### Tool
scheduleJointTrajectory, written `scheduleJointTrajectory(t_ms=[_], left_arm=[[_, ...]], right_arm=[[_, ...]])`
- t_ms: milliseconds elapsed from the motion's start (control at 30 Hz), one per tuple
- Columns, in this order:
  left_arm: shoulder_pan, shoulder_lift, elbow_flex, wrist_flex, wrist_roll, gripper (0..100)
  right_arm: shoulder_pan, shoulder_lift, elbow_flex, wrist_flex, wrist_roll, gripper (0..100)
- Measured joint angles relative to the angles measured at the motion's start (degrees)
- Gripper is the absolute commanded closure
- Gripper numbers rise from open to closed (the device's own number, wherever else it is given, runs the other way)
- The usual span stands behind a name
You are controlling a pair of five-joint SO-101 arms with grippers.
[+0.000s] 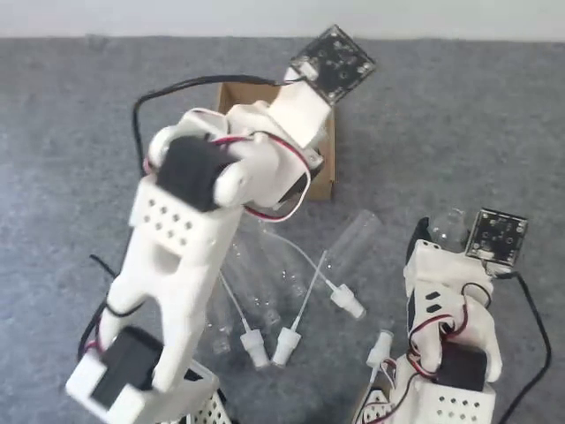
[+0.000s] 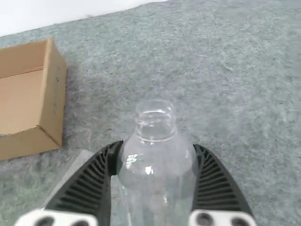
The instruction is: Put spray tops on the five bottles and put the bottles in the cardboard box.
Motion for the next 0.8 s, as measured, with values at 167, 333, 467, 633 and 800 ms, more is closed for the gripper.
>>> scheduleJointTrajectory(t_ms=[167, 333, 467, 633, 800], left_arm=[[0.0, -4.8, 0.0, 0.0, 2.5, 99], [0.0, -10.7, 4.5, 0.0, 3.5, 99], [0.0, -17.2, 12.8, -2.1, 3.6, 99], [0.0, -27.3, 24.0, -8.4, 3.6, 99], [-0.1, -36.0, 31.3, -13.5, 3.6, 99]], right_arm=[[-0.5, 0.0, 0.0, 0.0, 0.0, 89.8], [-2.2, 0.0, 0.0, 0.0, 0.0, 89.8], [-5.1, 0.0, 0.0, 0.0, 0.0, 89.8], [-5.5, 0.0, 0.0, 0.0, 0.0, 89.8], [-10.2, 0.0, 0.0, -2.5, 0.0, 89.8]])
